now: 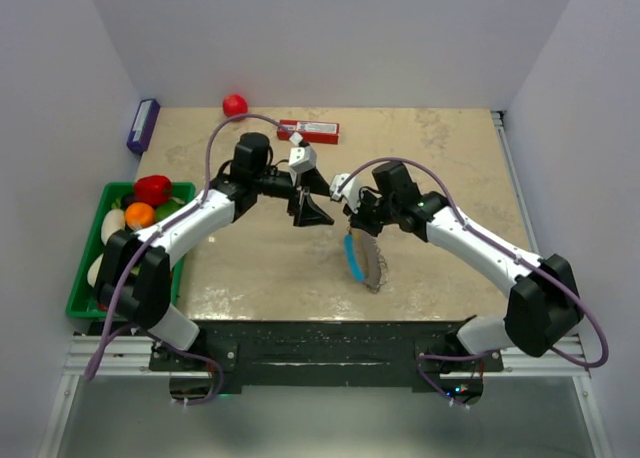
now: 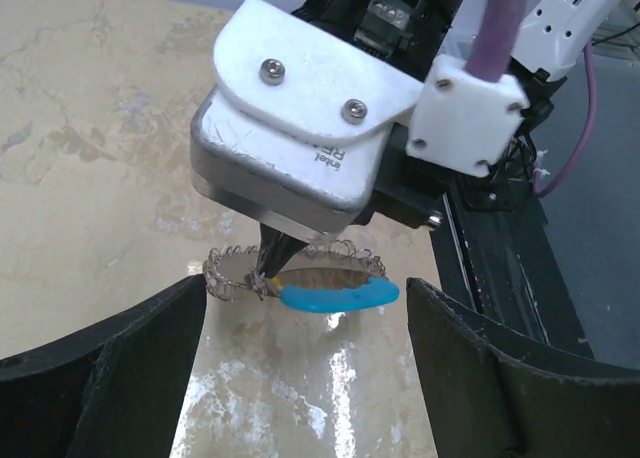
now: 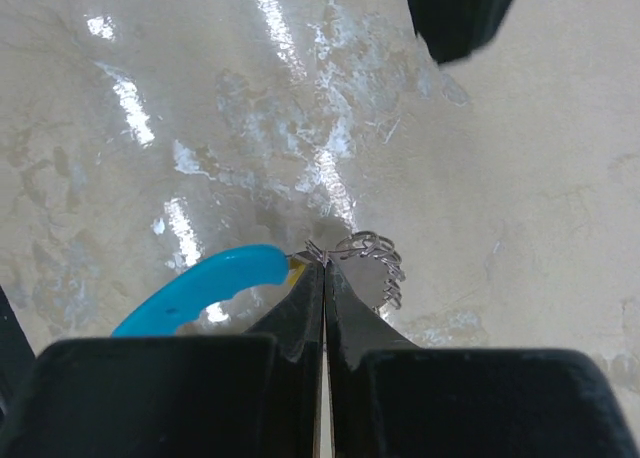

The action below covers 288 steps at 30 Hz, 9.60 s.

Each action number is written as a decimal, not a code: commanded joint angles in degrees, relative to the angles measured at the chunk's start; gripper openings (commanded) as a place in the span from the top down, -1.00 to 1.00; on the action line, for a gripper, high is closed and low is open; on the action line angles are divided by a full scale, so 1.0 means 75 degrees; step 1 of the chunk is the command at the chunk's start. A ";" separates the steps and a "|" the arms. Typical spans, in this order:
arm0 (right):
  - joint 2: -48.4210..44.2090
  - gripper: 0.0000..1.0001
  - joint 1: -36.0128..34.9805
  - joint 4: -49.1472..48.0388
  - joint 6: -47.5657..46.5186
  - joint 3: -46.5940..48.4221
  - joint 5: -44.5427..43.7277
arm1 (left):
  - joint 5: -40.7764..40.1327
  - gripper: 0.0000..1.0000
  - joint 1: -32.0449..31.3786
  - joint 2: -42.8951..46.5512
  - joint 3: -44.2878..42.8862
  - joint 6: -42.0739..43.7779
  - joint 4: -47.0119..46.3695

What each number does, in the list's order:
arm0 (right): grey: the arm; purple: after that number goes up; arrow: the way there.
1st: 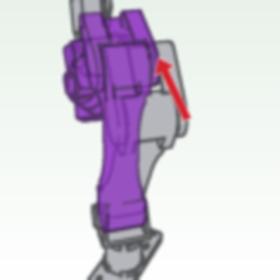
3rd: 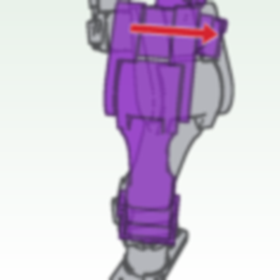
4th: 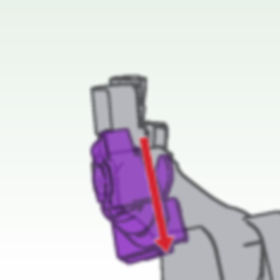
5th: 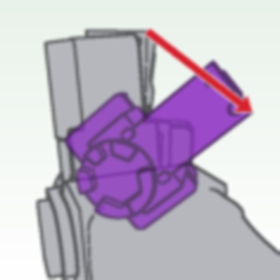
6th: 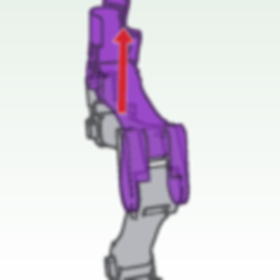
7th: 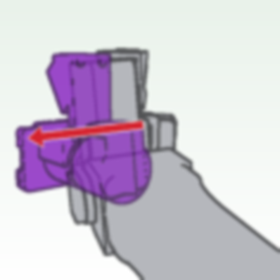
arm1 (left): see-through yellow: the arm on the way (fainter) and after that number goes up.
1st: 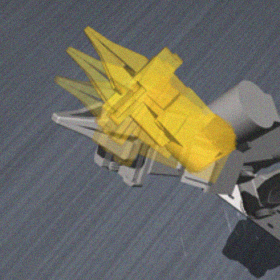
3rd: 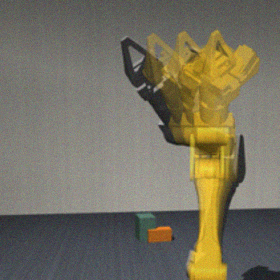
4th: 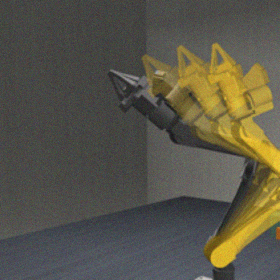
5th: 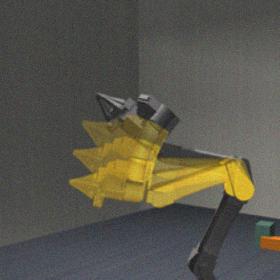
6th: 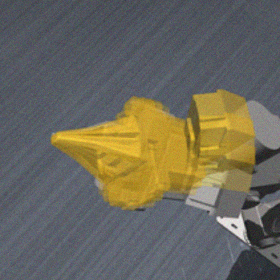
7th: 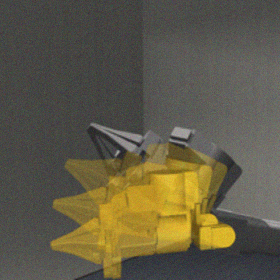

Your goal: Remove the keys from the keyring

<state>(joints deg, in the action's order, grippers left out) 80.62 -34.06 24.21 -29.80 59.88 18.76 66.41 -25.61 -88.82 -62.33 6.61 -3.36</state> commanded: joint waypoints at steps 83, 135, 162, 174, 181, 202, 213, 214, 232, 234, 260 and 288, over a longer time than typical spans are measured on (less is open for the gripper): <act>-0.1526 1.00 0.1202 -0.0298 -0.0198 -0.0003 0.2244 | -0.0757 0.68 -0.1156 -0.1904 -0.1053 -0.1667 -0.1111; -0.1737 1.00 0.1448 -0.0497 -0.0163 -0.0273 0.1986 | -0.0699 0.09 -0.1191 -0.1927 -0.1288 -0.1550 -0.0924; -0.1831 1.00 0.1437 -0.0239 -0.0245 -0.0179 0.2443 | -0.0535 0.75 -0.1273 -0.1939 -0.1241 -0.1467 -0.0959; -0.1878 1.00 0.1471 -0.0169 -0.0315 -0.0097 0.1812 | -0.0453 1.00 -0.1273 -0.1764 -0.1124 -0.1550 -0.1111; -0.2007 1.00 0.1764 0.0100 -0.0409 -0.0003 0.1740 | -0.0698 1.00 -0.1250 -0.1447 -0.0855 -0.1538 -0.1205; -0.1831 1.00 0.1823 -0.0111 -0.0022 -0.0671 0.1670 | -0.1109 1.00 -0.1238 -0.0779 -0.0819 -0.1386 -0.1065; -0.2054 1.00 0.1823 0.0030 -0.0221 -0.0460 0.2420 | -0.1367 1.00 -0.1238 -0.0802 -0.0795 -0.1292 -0.0982; -0.2054 1.00 0.1812 0.0053 -0.0233 -0.0437 0.2455 | -0.1378 1.00 -0.1238 -0.0826 -0.0807 -0.1292 -0.0971; -0.2077 1.00 0.1109 0.0253 -0.0749 -0.0085 0.2022 | -0.1507 1.00 -0.1285 -0.0978 -0.0936 -0.1257 -0.0830; -0.2089 1.00 0.1004 0.0241 -0.0843 -0.0085 0.1917 | -0.1507 1.00 -0.1273 -0.0978 -0.0936 -0.1245 -0.0807; -0.2054 1.00 0.0628 0.0979 -0.1850 0.0079 0.1869 | -0.1613 1.00 -0.1285 -0.0978 -0.0948 -0.1221 -0.0748; -0.1163 0.61 -0.0286 0.3052 -0.2905 0.1145 0.1728 | -0.1636 1.00 -0.1344 -0.0908 -0.1030 -0.1128 -0.0607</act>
<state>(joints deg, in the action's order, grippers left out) 72.79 -34.28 40.82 -49.63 65.84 26.30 55.37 -35.62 -98.10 -67.75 -3.38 -1.43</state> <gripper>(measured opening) 0.139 0.015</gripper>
